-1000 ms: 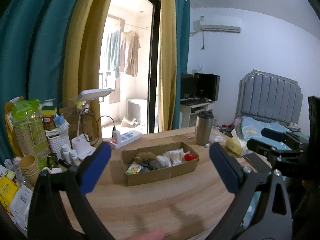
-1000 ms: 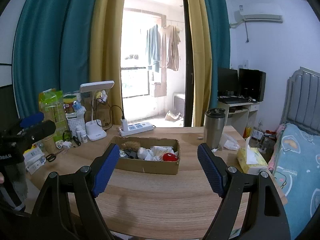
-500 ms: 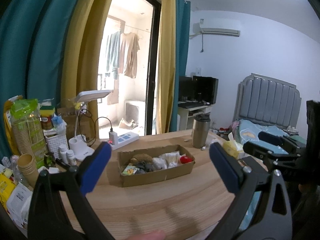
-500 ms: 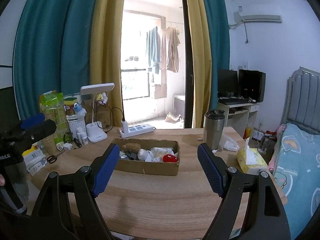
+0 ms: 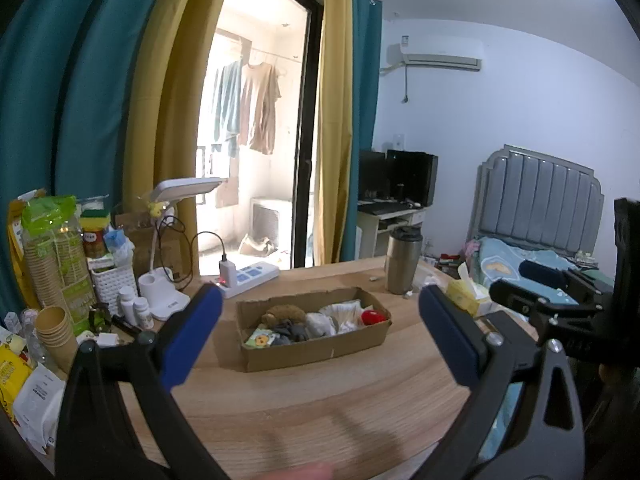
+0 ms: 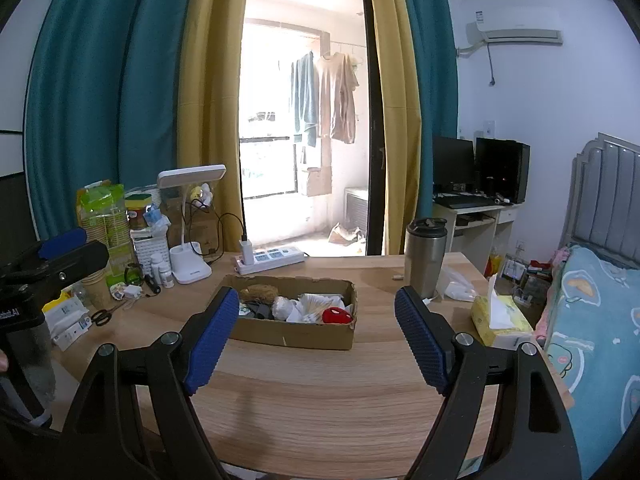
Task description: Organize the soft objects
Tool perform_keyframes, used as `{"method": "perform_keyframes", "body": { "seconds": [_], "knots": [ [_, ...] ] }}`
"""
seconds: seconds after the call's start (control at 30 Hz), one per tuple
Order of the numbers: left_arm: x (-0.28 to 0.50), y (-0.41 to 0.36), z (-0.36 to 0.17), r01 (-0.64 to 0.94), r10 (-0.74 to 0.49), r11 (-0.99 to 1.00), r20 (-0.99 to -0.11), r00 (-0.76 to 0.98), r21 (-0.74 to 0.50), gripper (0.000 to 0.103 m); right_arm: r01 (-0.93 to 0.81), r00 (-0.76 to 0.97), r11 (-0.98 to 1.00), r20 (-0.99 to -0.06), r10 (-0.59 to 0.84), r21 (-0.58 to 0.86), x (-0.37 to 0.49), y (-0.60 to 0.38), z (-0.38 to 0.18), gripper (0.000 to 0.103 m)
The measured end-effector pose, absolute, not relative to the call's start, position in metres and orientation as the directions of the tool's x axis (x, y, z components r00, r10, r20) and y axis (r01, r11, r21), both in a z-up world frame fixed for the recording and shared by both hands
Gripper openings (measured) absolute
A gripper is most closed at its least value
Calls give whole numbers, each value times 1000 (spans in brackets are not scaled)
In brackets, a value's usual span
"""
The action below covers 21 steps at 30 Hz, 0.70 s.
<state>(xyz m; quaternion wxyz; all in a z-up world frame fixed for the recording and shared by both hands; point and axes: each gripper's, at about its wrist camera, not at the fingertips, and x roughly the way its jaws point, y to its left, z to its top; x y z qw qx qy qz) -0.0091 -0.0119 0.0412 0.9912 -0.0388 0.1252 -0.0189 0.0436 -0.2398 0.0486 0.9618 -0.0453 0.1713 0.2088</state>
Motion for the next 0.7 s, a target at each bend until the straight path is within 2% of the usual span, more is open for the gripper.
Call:
{"method": "perform_keyframes", "body": {
  "seconds": [0.7],
  "knots": [
    [-9, -11, 41, 26, -45, 996, -245, 968, -82, 100, -415, 857, 910, -345, 383, -21, 44, -242, 48, 83]
  ]
}}
